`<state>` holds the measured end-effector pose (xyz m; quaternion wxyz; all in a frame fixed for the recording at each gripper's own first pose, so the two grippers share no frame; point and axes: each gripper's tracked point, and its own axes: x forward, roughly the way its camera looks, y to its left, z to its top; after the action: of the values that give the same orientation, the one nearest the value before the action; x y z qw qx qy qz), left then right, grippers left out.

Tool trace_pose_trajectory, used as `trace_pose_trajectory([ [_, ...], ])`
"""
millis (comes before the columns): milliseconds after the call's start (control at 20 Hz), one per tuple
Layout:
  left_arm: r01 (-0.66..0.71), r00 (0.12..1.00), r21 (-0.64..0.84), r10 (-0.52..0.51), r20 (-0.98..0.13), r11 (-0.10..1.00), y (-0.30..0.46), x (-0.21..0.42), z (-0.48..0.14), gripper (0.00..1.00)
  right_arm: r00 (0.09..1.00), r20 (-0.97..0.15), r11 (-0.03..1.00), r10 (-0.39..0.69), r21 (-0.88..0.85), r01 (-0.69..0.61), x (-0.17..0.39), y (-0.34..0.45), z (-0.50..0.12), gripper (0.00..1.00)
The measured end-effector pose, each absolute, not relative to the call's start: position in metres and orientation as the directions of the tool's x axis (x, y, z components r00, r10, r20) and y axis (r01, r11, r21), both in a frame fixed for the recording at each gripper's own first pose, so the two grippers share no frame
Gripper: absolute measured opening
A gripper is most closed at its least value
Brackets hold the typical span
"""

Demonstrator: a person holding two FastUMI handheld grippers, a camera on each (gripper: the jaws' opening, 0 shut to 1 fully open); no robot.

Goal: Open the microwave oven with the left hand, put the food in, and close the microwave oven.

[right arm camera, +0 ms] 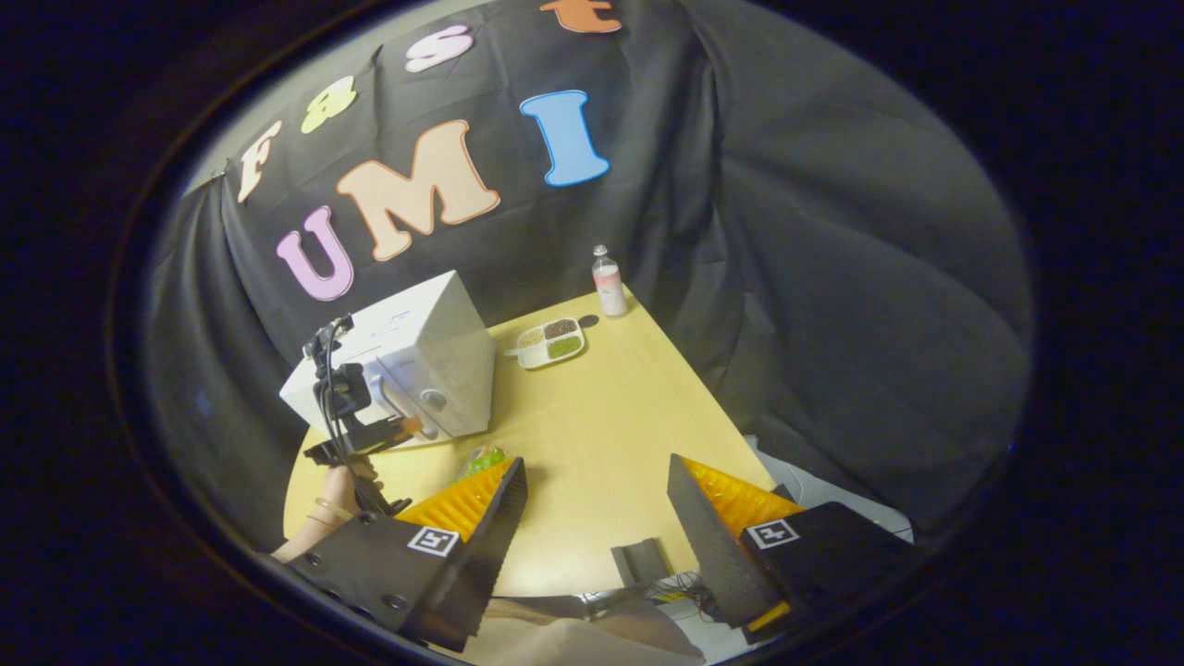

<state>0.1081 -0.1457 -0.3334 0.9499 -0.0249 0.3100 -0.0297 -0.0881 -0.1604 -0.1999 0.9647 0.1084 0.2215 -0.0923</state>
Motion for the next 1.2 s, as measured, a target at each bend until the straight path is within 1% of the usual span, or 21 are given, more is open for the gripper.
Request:
trace_pose_trajectory([
  [50,0.048,0.815,-0.072,-0.081,-0.574,0.996,-0.141,0.097,-0.332,0.05,0.884,-0.448,0.961,-0.133,0.161,0.226,-0.086,-0.161,-0.200,0.88],
  [100,0.068,0.815,-0.070,-0.096,-0.572,0.995,-0.136,0.083,-0.332,0.05,0.881,-0.453,0.961,-0.134,0.157,0.227,-0.085,-0.160,-0.201,0.96],
  [150,0.087,0.810,-0.068,-0.111,-0.575,0.994,-0.131,0.071,-0.333,0.04,0.882,-0.455,0.962,-0.125,0.161,0.220,-0.083,-0.156,-0.201,0.88],
  [300,0.115,0.813,-0.067,-0.133,-0.567,0.991,-0.120,0.048,-0.334,0.07,0.883,-0.464,0.975,-0.073,0.153,0.161,-0.077,-0.140,-0.203,0.88],
  [350,0.111,0.814,-0.069,-0.130,-0.566,0.991,-0.115,0.044,-0.335,0.10,0.881,-0.469,0.979,-0.065,0.141,0.148,-0.077,-0.139,-0.206,0.88],
  [400,0.103,0.812,-0.073,-0.127,-0.569,0.992,-0.111,0.038,-0.335,0.12,0.878,-0.476,0.982,-0.051,0.134,0.129,-0.077,-0.133,-0.207,0.88],
  [450,0.094,0.814,-0.078,-0.122,-0.568,0.992,-0.106,0.033,-0.335,0.12,0.876,-0.482,0.985,-0.034,0.132,0.111,-0.078,-0.127,-0.208,0.88],
  [600,0.048,0.804,-0.121,-0.110,-0.585,0.991,-0.091,0.014,-0.338,0.22,0.867,-0.498,0.990,0.006,0.127,0.066,-0.081,-0.112,-0.215,0.88],
  [700,0.019,0.797,-0.157,-0.110,-0.593,0.987,-0.081,0.003,-0.339,0.22,0.861,-0.508,0.991,0.024,0.123,0.045,-0.084,-0.103,-0.219,0.88],
  [850,-0.010,0.807,-0.159,-0.086,-0.585,0.987,-0.060,-0.011,-0.337,0.35,0.860,-0.510,0.993,0.025,0.115,0.039,-0.091,-0.094,-0.219,0.88],
  [900,-0.011,0.806,-0.166,-0.089,-0.585,0.986,-0.054,-0.017,-0.337,0.43,0.862,-0.507,0.993,0.018,0.113,0.046,-0.093,-0.091,-0.219,0.88],
  [1050,-0.025,0.805,-0.181,-0.088,-0.587,0.983,-0.033,-0.030,-0.338,0.55,0.863,-0.505,0.990,0.002,0.122,0.069,-0.101,-0.079,-0.221,0.88],
  [1100,-0.038,0.803,-0.177,-0.076,-0.591,0.983,-0.023,-0.033,-0.338,0.66,0.862,-0.506,0.989,-0.003,0.125,0.077,-0.104,-0.073,-0.222,0.88],
  [1150,-0.045,0.805,-0.174,-0.068,-0.589,0.984,-0.014,-0.036,-0.336,0.75,0.861,-0.509,0.988,-0.007,0.129,0.084,-0.107,-0.068,-0.223,0.96],
  [1200,-0.042,0.804,-0.180,-0.074,-0.590,0.983,-0.006,-0.041,-0.332,0.89,0.860,-0.510,0.987,-0.011,0.132,0.090,-0.109,-0.061,-0.222,0.88],
])
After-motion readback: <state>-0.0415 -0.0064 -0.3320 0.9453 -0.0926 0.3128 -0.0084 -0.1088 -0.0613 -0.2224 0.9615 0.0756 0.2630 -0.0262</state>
